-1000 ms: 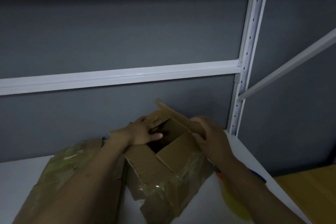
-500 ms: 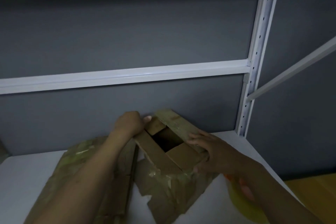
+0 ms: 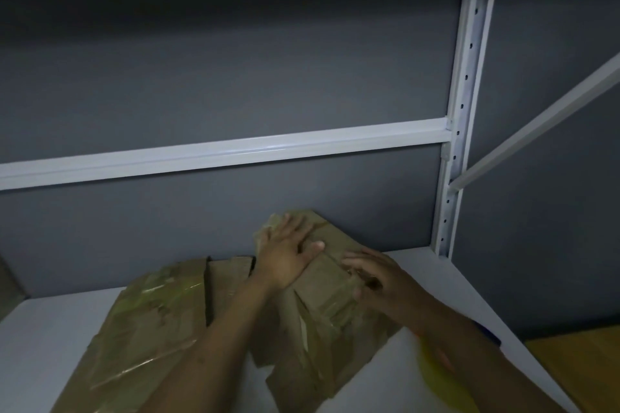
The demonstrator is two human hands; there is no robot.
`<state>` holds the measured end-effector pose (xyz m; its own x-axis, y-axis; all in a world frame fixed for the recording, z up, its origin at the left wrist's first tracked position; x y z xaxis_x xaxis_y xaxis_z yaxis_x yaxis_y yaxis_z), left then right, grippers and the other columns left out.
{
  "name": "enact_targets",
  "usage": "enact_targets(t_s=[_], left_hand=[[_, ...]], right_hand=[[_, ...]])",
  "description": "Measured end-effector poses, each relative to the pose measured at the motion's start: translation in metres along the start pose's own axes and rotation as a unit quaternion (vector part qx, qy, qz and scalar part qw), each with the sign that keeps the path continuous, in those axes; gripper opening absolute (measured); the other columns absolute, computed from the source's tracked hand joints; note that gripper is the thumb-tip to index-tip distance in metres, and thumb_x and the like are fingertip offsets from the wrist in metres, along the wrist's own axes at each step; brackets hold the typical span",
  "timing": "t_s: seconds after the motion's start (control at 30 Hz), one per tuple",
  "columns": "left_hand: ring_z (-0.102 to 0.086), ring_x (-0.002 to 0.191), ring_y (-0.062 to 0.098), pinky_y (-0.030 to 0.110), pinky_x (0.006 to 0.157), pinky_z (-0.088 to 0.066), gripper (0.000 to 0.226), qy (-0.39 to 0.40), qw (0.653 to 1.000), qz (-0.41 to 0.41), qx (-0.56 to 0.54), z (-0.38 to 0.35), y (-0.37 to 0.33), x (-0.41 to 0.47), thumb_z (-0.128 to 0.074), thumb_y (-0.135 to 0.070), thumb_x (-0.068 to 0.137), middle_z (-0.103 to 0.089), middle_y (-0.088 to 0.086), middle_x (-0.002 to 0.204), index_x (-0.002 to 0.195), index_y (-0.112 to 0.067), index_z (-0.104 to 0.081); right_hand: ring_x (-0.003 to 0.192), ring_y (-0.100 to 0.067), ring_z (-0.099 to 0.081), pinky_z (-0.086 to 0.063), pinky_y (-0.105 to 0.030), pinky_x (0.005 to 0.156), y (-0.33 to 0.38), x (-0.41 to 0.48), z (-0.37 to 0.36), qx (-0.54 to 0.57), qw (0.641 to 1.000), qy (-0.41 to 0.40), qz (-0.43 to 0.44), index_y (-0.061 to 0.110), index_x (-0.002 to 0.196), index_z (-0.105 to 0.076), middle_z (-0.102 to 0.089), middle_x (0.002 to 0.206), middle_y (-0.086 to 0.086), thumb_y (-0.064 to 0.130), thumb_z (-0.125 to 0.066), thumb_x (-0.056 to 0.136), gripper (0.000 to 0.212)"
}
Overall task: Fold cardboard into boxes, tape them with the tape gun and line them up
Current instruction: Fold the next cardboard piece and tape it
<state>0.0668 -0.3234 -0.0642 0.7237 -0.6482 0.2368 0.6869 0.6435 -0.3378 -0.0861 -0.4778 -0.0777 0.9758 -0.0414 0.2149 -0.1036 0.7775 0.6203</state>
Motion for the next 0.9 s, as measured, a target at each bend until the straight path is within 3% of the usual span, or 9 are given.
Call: enact_targets(t_s=[0.17, 0.3, 0.37, 0.47, 0.53, 0.63, 0.73, 0.83, 0.9], left_hand=[[0.024, 0.145, 0.025, 0.046, 0.114, 0.016, 0.097, 0.031, 0.995, 0.091, 0.026, 0.009, 0.021, 0.013, -0.045, -0.083, 0.075, 0.021, 0.003, 0.16, 0.153, -0.036, -0.011], [-0.022, 0.144, 0.026, 0.038, 0.119, -0.014, 0.071, 0.021, 0.99, 0.134, -0.044, 0.013, 0.036, 0.018, -0.048, -0.066, 0.088, -0.022, 0.004, 0.159, 0.149, -0.037, -0.027], [-0.038, 0.135, 0.03, 0.04, 0.114, -0.029, 0.066, 0.014, 0.987, 0.161, -0.019, 0.014, 0.044, 0.019, -0.042, -0.074, 0.085, -0.039, 0.006, 0.151, 0.144, -0.046, -0.034], [-0.044, 0.128, 0.031, 0.043, 0.108, -0.036, 0.082, 0.009, 0.979, 0.205, 0.001, 0.014, 0.055, 0.016, -0.025, -0.087, 0.067, -0.049, 0.006, 0.142, 0.138, -0.05, -0.041], [-0.047, 0.126, 0.029, 0.042, 0.107, -0.037, 0.081, -0.012, 0.976, 0.219, 0.001, 0.013, 0.055, 0.007, -0.026, -0.085, 0.069, -0.054, 0.005, 0.139, 0.137, -0.045, -0.047], [-0.05, 0.122, 0.029, 0.04, 0.101, -0.041, 0.063, -0.059, 0.97, 0.234, 0.041, 0.013, 0.059, -0.006, -0.036, -0.072, 0.086, -0.059, 0.007, 0.131, 0.137, -0.037, -0.05], [-0.051, 0.118, 0.034, 0.041, 0.094, -0.044, 0.065, -0.084, 0.953, 0.288, 0.05, 0.016, 0.058, -0.022, -0.039, -0.072, 0.084, -0.059, 0.014, 0.124, 0.133, -0.032, -0.053], [-0.054, 0.114, 0.036, 0.039, 0.089, -0.045, 0.06, -0.106, 0.941, 0.318, 0.045, 0.018, 0.044, -0.039, -0.045, -0.069, 0.085, -0.058, 0.017, 0.121, 0.124, -0.024, -0.055], [-0.054, 0.114, 0.034, 0.037, 0.087, -0.045, 0.059, -0.116, 0.935, 0.331, 0.059, 0.021, 0.035, -0.052, -0.044, -0.069, 0.086, -0.057, 0.016, 0.121, 0.122, -0.023, -0.053]], right_hand=[[0.127, 0.01, -0.021, -0.021, -0.016, 0.1, 0.008, -0.003, -0.008, -0.046, 0.995, -0.075, -0.036, 0.034, 0.125, -0.057, -0.044, 0.135, 0.025, 0.08, -0.043, 0.069, 0.073], [0.142, -0.009, -0.019, -0.025, -0.031, 0.112, 0.009, -0.008, -0.012, -0.08, 0.989, -0.085, -0.094, 0.04, 0.123, -0.057, -0.037, 0.145, 0.018, 0.079, -0.036, 0.066, 0.072], [0.137, -0.015, -0.028, -0.031, -0.031, 0.109, 0.011, -0.012, -0.012, -0.073, 0.982, -0.115, -0.128, 0.035, 0.128, -0.054, -0.031, 0.147, 0.009, 0.074, -0.043, 0.072, 0.069], [0.118, -0.013, -0.044, -0.038, -0.022, 0.092, 0.013, -0.017, -0.011, -0.036, 0.977, -0.133, -0.16, 0.022, 0.129, -0.048, -0.034, 0.141, 0.003, 0.05, -0.061, 0.086, 0.053], [0.106, -0.007, -0.044, -0.036, -0.019, 0.084, 0.015, -0.018, -0.009, -0.02, 0.979, -0.136, -0.152, 0.019, 0.116, -0.052, -0.04, 0.129, 0.005, 0.047, -0.066, 0.083, 0.045], [0.106, -0.003, -0.04, -0.031, -0.013, 0.082, 0.015, -0.011, -0.002, 0.011, 0.985, -0.124, -0.122, 0.013, 0.106, -0.059, -0.042, 0.118, 0.009, 0.04, -0.07, 0.083, 0.037], [0.115, -0.016, -0.049, -0.03, -0.012, 0.081, 0.007, 0.006, 0.014, -0.005, 0.987, -0.131, -0.095, 0.005, 0.105, -0.067, -0.055, 0.126, -0.007, 0.027, -0.068, 0.087, 0.029], [0.119, -0.021, -0.051, -0.039, -0.024, 0.092, 0.007, 0.019, 0.031, -0.092, 0.988, -0.074, -0.099, 0.005, 0.115, -0.065, -0.057, 0.13, -0.004, 0.046, -0.065, 0.086, 0.051], [0.134, -0.016, -0.037, -0.032, -0.03, 0.107, 0.005, 0.02, 0.029, -0.145, 0.983, 0.044, -0.104, 0.018, 0.142, -0.041, -0.038, 0.144, 0.01, 0.071, -0.055, 0.078, 0.085]])
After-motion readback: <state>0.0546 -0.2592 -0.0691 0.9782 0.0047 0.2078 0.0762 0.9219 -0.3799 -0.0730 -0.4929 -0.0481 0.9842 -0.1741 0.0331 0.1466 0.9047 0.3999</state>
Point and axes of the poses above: each hand's wrist, its own x-axis towards the middle knuckle, its own z-axis out of the back of the hand, y = z × x, the point moved 2 cm from there along x, towards the middle knuckle
